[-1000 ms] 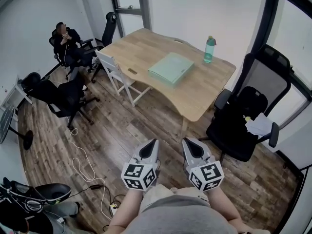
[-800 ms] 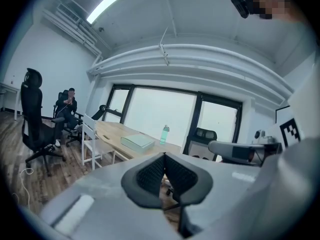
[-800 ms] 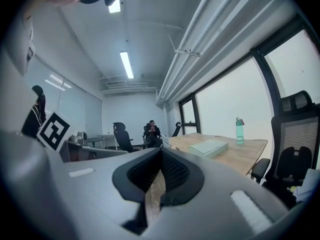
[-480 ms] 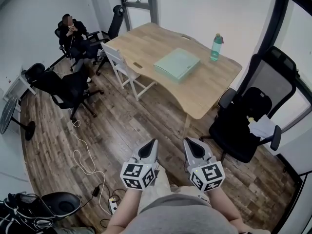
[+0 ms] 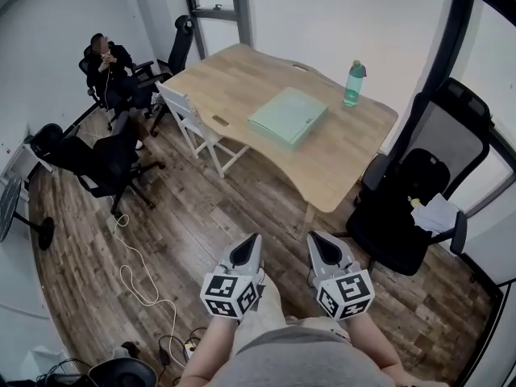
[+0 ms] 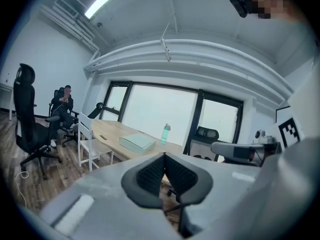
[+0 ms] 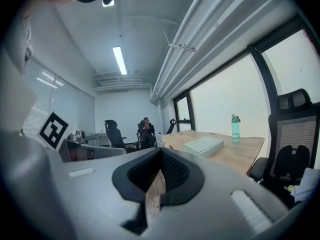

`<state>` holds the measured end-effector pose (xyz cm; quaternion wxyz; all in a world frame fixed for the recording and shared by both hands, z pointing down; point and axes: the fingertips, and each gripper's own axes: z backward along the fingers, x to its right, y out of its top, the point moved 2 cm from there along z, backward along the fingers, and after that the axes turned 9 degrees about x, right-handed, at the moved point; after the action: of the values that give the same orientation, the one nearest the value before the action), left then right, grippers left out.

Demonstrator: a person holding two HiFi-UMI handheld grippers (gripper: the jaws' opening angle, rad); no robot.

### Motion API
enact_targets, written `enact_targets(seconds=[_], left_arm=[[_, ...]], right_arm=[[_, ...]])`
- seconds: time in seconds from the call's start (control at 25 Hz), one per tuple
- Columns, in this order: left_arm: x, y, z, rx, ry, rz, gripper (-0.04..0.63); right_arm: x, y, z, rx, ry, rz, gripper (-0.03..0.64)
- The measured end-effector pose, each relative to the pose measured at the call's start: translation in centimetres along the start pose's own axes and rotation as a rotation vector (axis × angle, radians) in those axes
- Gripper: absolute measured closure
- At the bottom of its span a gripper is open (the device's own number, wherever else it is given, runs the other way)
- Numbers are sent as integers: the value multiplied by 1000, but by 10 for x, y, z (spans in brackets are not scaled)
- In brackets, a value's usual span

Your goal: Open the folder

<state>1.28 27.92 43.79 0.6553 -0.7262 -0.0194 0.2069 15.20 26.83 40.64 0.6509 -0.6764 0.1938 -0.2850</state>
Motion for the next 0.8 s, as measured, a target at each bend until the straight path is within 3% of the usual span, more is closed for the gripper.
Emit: enact_targets(seconds=[0.8], left_arm=[[-130,40,-163,-62,-126,-74,591]], right_arm=[[56,9,-201,-8,-85,45,615]])
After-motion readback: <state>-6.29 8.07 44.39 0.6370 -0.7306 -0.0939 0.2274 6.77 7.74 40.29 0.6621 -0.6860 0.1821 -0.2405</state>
